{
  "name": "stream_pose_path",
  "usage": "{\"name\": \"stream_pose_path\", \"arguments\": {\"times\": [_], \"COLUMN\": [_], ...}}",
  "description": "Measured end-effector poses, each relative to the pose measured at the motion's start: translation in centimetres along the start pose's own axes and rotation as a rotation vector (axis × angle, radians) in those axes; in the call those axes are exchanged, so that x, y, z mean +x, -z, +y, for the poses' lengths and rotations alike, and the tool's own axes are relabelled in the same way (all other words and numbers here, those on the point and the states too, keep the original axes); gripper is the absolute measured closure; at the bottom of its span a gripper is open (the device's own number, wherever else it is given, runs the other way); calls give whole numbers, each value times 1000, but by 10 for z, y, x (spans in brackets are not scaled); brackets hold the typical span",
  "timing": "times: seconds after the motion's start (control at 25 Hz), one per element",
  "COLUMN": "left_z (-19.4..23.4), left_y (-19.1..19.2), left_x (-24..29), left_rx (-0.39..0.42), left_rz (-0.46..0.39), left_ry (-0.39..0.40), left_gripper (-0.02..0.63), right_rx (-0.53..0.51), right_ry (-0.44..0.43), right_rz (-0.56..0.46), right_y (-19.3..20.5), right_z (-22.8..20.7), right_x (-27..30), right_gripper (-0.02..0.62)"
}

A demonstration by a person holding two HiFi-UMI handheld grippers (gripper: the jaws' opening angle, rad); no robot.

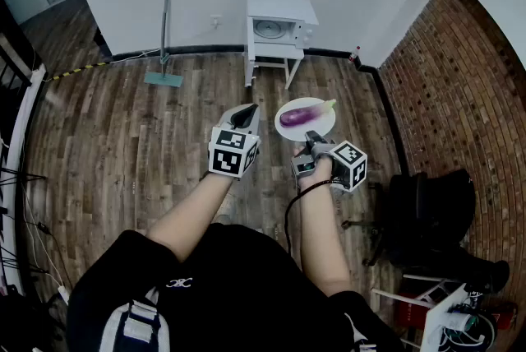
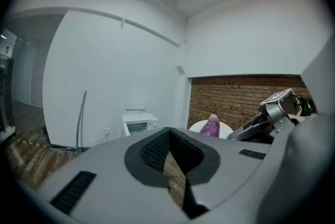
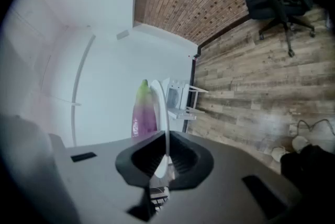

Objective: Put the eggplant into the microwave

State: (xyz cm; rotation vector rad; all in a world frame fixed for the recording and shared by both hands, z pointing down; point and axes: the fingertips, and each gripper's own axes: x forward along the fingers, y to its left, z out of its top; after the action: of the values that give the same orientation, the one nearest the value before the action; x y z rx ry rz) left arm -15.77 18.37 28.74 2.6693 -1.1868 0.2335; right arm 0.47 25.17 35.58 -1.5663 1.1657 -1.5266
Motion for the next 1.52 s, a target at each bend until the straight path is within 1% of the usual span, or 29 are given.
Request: {"name": "stream_pose_path", "arguments": {"times": [0.36, 0.56, 0.76, 1.0, 1.28, 1.52], "left_z": [28, 50, 65, 81, 79, 76], "left_y": [2, 5, 8, 14, 11, 1], "left_x": [1, 7, 12, 23, 62, 122], "left_rx": [-1, -19, -30, -58, -36, -17], "left_rz": [10, 12, 13, 28, 56, 61], "left_ry": [22, 32, 61, 70, 95, 86], "left_gripper": [604, 604, 604, 604, 604, 604], "right_rx": [29, 29, 40, 32, 54, 58], "right_ry": [5, 2, -2, 19, 17, 12], "right_rz": [-42, -44, -67, -60, -66, -49], "right_y": [14, 27, 35, 43, 15, -33], "right_z": [8, 11, 14, 14, 16, 17], "right_x": [20, 36, 45, 57, 81, 123], "right_gripper": [569, 569, 569, 569, 569, 569]}}
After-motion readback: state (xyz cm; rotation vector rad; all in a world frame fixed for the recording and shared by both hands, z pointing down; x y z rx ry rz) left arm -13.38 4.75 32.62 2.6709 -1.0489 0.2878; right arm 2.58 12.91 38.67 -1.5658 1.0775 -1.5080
